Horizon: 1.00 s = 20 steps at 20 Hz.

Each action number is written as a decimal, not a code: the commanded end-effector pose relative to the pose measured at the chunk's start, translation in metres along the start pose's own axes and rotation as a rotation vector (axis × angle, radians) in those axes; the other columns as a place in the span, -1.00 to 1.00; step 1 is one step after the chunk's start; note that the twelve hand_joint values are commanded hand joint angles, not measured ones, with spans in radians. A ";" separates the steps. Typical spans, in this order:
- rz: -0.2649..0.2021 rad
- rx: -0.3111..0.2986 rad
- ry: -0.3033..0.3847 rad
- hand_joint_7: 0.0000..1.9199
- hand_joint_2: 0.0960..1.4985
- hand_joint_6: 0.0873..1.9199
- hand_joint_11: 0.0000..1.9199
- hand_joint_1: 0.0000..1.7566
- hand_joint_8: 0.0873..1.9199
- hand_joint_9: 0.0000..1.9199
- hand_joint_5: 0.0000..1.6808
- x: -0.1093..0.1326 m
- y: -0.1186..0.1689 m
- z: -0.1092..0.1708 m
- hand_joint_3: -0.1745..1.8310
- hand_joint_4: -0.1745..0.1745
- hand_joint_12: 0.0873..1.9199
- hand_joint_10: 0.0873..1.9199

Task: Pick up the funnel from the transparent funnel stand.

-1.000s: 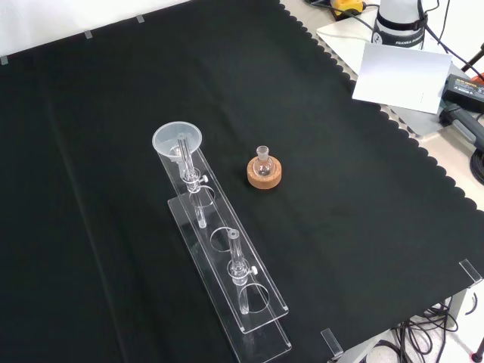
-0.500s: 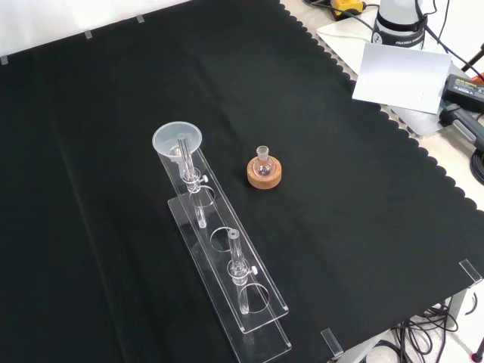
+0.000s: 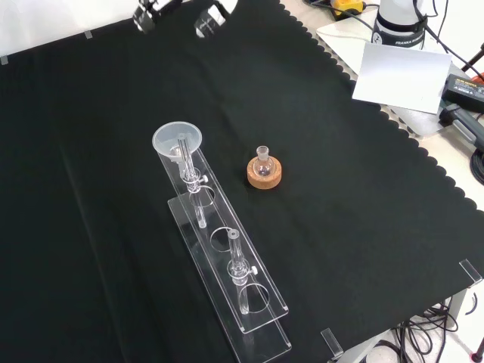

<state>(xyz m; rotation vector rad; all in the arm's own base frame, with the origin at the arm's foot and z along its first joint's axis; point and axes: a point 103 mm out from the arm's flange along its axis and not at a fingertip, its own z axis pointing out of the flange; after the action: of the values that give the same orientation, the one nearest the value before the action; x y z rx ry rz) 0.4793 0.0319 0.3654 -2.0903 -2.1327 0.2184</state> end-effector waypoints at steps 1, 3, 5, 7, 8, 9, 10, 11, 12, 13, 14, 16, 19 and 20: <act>-0.032 0.032 -0.005 -0.89 0.45 -1.00 -0.99 -0.94 -0.58 -0.78 -0.78 0.032 0.019 0.010 -0.47 0.09 0.41 -0.38; -0.040 0.041 -0.006 -0.88 0.44 -1.00 -0.99 -0.90 -0.54 -0.77 -0.77 0.037 0.025 0.014 -0.49 0.06 0.41 -0.37; -0.043 0.054 -0.018 -0.88 0.43 -1.00 -0.99 -0.85 -0.51 -0.77 -0.75 0.042 0.030 0.017 -0.51 0.04 0.41 -0.37; -0.057 0.079 -0.028 -0.87 0.37 -1.00 -1.00 -0.75 -0.47 -0.76 -0.74 0.051 0.039 0.023 -0.53 0.03 0.43 -0.35; -0.059 0.086 -0.027 -0.87 0.34 -1.00 -1.00 -0.71 -0.45 -0.77 -0.73 0.053 0.041 0.025 -0.54 0.03 0.44 -0.33; -0.056 0.092 -0.013 -0.89 0.31 -1.00 -0.99 -0.67 -0.43 -0.78 -0.75 0.055 0.043 0.026 -0.55 0.03 0.46 -0.31; -0.053 0.113 -0.009 -0.92 0.28 -1.00 -0.97 -0.64 -0.41 -0.79 -0.77 0.057 0.045 0.028 -0.56 0.04 0.49 -0.28; -0.057 0.140 -0.008 -0.95 0.24 -1.00 -0.93 -0.60 -0.40 -0.81 -0.80 0.060 0.048 0.030 -0.57 0.04 0.53 -0.25; -0.061 0.157 -0.008 -0.98 0.21 -1.00 -0.91 -0.56 -0.41 -0.83 -0.82 0.062 0.050 0.031 -0.58 0.04 0.55 -0.23; -0.072 0.188 -0.020 -0.99 0.16 -1.00 -0.88 -0.54 -0.46 -0.86 -0.86 0.069 0.054 0.034 -0.59 0.04 0.57 -0.20; -0.082 0.205 -0.031 -0.99 0.13 -1.00 -0.85 -0.52 -0.52 -0.89 -0.89 0.074 0.056 0.036 -0.60 0.04 0.59 -0.17; -0.097 0.230 -0.030 -1.00 0.07 -1.00 -0.83 -0.50 -0.66 -0.94 -0.95 0.082 0.060 0.039 -0.61 0.02 0.60 -0.15; -0.117 0.264 -0.064 -1.00 0.01 -1.00 -0.81 -0.50 -0.98 -0.99 -0.99 0.095 0.067 0.044 -0.63 0.00 0.61 -0.25; -0.120 0.271 -0.074 -1.00 0.00 -1.00 -0.81 -0.50 -1.00 -1.00 -1.00 0.097 0.069 0.045 -0.63 0.00 0.61 -0.29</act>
<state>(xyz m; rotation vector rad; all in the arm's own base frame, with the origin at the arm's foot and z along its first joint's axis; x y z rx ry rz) 0.5340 0.1100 0.3169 -1.8871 -2.1154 0.4420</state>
